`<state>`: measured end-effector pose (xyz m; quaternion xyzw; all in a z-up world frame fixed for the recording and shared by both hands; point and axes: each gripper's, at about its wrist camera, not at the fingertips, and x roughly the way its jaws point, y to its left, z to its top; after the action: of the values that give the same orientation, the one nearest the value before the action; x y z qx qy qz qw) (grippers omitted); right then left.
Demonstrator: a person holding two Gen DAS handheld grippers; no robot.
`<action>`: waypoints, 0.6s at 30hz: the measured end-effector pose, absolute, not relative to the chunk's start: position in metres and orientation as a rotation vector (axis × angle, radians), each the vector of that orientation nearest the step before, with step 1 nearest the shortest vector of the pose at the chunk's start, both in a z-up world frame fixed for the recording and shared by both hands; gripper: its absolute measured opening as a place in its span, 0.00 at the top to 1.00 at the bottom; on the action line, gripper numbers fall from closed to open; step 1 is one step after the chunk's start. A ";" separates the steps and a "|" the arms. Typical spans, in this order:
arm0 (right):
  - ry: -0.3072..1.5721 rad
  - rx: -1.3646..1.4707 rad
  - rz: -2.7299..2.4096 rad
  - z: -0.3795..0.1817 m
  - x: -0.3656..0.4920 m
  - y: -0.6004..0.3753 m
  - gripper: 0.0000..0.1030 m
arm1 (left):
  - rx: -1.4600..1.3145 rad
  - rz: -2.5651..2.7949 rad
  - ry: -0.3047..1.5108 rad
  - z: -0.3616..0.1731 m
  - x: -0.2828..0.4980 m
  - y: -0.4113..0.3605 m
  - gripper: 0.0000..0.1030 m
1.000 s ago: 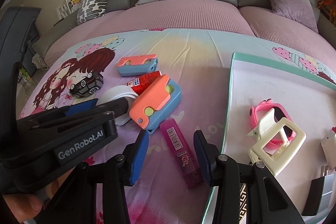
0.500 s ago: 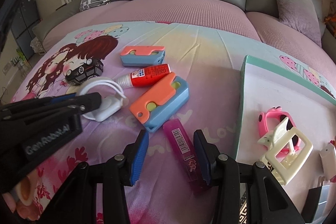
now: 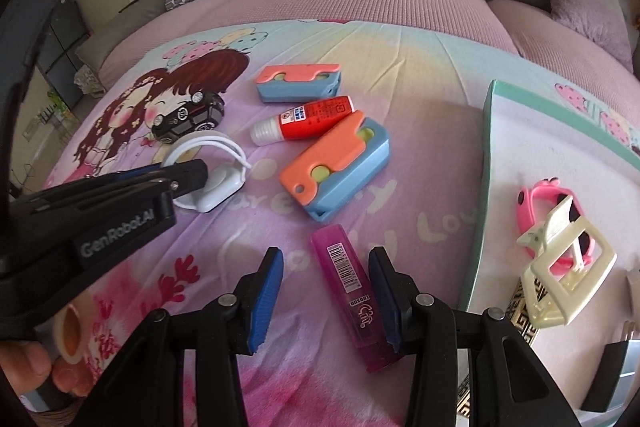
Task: Organize rigid objects
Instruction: 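Grasp the white cable-wrapped object with the left tool while the right tool grasps the pink lighter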
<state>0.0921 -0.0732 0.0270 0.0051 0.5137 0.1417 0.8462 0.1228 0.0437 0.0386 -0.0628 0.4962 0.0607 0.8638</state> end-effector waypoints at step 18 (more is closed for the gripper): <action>1.097 -0.084 0.267 0.021 0.086 -0.067 0.72 | -0.137 0.125 1.045 0.035 0.123 0.044 0.79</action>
<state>0.0865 -0.0671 0.0209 -0.0398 0.5198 0.1267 0.8439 0.1233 0.0440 0.0348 -0.0653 0.4985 0.0597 0.8623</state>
